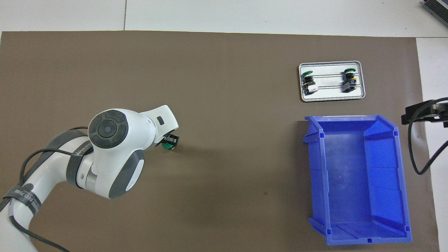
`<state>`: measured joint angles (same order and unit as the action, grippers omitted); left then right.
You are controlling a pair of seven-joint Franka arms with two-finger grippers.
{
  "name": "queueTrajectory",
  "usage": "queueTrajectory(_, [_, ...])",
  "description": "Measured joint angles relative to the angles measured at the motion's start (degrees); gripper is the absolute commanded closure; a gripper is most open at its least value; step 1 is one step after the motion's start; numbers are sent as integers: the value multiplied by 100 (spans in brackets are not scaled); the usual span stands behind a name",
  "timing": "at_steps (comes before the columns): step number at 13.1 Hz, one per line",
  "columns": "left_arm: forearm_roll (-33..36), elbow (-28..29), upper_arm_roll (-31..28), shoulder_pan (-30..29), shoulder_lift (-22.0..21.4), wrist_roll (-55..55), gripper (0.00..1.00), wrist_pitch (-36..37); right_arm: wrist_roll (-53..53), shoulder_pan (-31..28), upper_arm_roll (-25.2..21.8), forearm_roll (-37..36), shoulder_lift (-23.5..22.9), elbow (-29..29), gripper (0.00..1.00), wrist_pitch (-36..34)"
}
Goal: Place and press button with both arms
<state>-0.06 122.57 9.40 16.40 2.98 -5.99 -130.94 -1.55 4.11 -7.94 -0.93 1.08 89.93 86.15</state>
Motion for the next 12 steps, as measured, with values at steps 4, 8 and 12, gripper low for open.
queueTrajectory(4, [13,-92,-39,-400,-305,828,0,802,0,0,0,0,0,0,0,0])
queueTrajectory(8, [16,-106,-101,-975,-384,1065,0,965,0,28,9,3,1,0,0,0])
queueTrajectory(12, [17,-691,-162,-1618,-440,1175,0,1434,-740,732,42,15,7,0,0,100])
